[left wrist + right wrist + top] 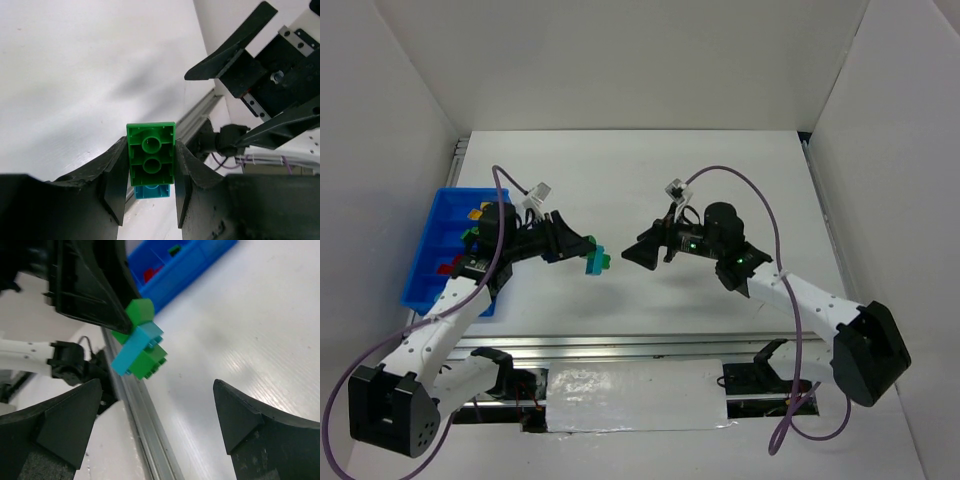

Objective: Sort the legos into containers by color

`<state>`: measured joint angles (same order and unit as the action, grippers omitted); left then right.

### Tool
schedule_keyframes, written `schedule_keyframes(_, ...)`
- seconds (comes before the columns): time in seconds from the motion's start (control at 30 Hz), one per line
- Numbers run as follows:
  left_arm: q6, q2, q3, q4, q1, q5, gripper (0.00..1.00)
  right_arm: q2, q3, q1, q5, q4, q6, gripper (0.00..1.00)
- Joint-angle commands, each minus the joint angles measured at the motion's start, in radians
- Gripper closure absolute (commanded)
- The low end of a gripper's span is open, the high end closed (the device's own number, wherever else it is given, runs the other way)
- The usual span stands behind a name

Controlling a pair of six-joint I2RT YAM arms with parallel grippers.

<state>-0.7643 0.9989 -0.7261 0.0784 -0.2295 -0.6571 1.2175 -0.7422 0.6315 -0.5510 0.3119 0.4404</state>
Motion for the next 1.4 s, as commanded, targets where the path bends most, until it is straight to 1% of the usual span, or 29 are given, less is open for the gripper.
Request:
schedule_keyframes(0.0,0.019,-0.031,-0.032,-0.118,0.005,-0.126,1.00,-0.044,0.029,-0.013,-0.163,0.187,0.119,0.00)
schedule_keyframes(0.03,0.010,-0.043,-0.023,-0.193,0.005,-0.151,1.00,-0.041,0.033,-0.013,-0.182,0.228,0.153,0.00)
schedule_keyframes(0.1,-0.026,-0.080,-0.001,-0.261,0.005,-0.191,1.00,-0.020,0.043,-0.013,-0.222,0.289,0.193,0.00)
schedule_keyframes(0.13,-0.050,-0.107,0.007,-0.320,0.005,-0.223,1.00,-0.012,0.053,-0.010,-0.245,0.364,0.234,0.00)
schedule_keyframes(0.2,-0.079,-0.131,0.028,-0.383,0.005,-0.255,1.00,0.019,0.066,-0.010,-0.263,0.471,0.271,0.00)
schedule_keyframes(0.27,-0.125,-0.157,0.053,-0.475,0.005,-0.305,1.00,0.049,0.066,-0.010,-0.276,0.516,0.320,0.01)
schedule_keyframes(0.3,-0.136,-0.163,0.059,-0.492,0.004,-0.314,1.00,0.060,0.060,-0.007,-0.282,0.561,0.336,0.01)
schedule_keyframes(0.37,-0.145,-0.177,0.071,-0.512,0.004,-0.329,1.00,0.086,0.044,0.011,-0.288,0.572,0.356,0.02)
schedule_keyframes(0.4,-0.147,-0.178,0.082,-0.517,0.002,-0.335,1.00,0.108,0.008,0.048,-0.288,0.546,0.339,0.03)
schedule_keyframes(0.43,-0.145,-0.178,0.082,-0.517,0.002,-0.335,1.00,0.108,0.000,0.048,-0.288,0.550,0.337,0.03)
schedule_keyframes(0.57,-0.147,-0.178,0.086,-0.523,0.002,-0.331,1.00,0.143,-0.032,0.112,-0.290,0.581,0.337,0.03)
schedule_keyframes(0.73,-0.130,-0.180,0.067,-0.493,0.002,-0.315,1.00,0.191,-0.023,0.120,-0.325,0.751,0.426,0.07)
schedule_keyframes(0.77,-0.133,-0.180,0.063,-0.494,0.002,-0.317,1.00,0.203,-0.023,0.120,-0.325,0.760,0.432,0.13)
schedule_keyframes(0.8,-0.141,-0.178,0.065,-0.502,0.002,-0.322,1.00,0.209,-0.028,0.120,-0.328,0.776,0.438,0.17)
schedule_keyframes(0.83,-0.159,-0.177,0.073,-0.529,0.002,-0.325,1.00,0.215,-0.029,0.122,-0.329,0.786,0.446,0.29)
schedule_keyframes(0.9,-0.194,-0.169,0.088,-0.583,0.002,-0.335,1.00,0.240,-0.036,0.122,-0.337,0.841,0.472,0.37)
schedule_keyframes(0.97,-0.211,-0.164,0.097,-0.606,0.002,-0.340,1.00,0.261,-0.051,0.123,-0.343,0.851,0.481,0.43)
schedule_keyframes(1.0,-0.213,-0.161,0.099,-0.609,0.002,-0.338,1.00,0.267,-0.065,0.122,-0.346,0.852,0.485,0.50)
schedule_keyframes(1.03,-0.210,-0.163,0.099,-0.608,0.002,-0.332,1.00,0.273,-0.066,0.122,-0.349,0.855,0.483,0.82)
schedule_keyframes(1.07,-0.205,-0.163,0.096,-0.588,0.002,-0.328,1.00,0.280,-0.068,0.122,-0.346,0.860,0.486,1.00)
schedule_keyframes(1.1,-0.172,-0.164,0.088,-0.560,0.002,-0.319,1.00,0.278,-0.057,0.119,-0.340,0.859,0.480,1.00)
schedule_keyframes(1.13,-0.140,-0.167,0.056,-0.516,0.005,-0.281,1.00,0.271,-0.054,0.109,-0.343,0.852,0.469,1.00)
schedule_keyframes(1.17,-0.088,-0.167,0.028,-0.341,0.012,-0.244,1.00,0.264,-0.049,0.099,-0.342,0.839,0.459,1.00)
schedule_keyframes(1.2,0.019,-0.163,-0.046,-0.231,0.037,-0.193,1.00,0.254,-0.025,0.086,-0.336,0.801,0.434,1.00)
schedule_keyframes(1.23,0.054,-0.157,-0.079,-0.139,0.057,-0.096,1.00,0.231,-0.007,0.053,-0.328,0.794,0.428,1.00)
schedule_keyframes(1.27,0.078,-0.146,-0.097,-0.027,0.088,-0.075,1.00,0.221,0.032,0.037,-0.314,0.797,0.431,1.00)
schedule_keyframes(1.3,0.092,-0.122,-0.111,-0.005,0.175,-0.076,1.00,0.212,0.049,0.024,-0.313,0.800,0.434,1.00)
schedule_keyframes(1.33,0.089,-0.103,-0.121,0.004,0.220,-0.096,1.00,0.194,0.059,0.007,-0.314,0.797,0.435,1.00)
schedule_keyframes(1.37,0.080,-0.088,-0.121,0.003,0.283,-0.157,1.00,0.185,0.079,-0.010,-0.313,0.781,0.425,1.00)
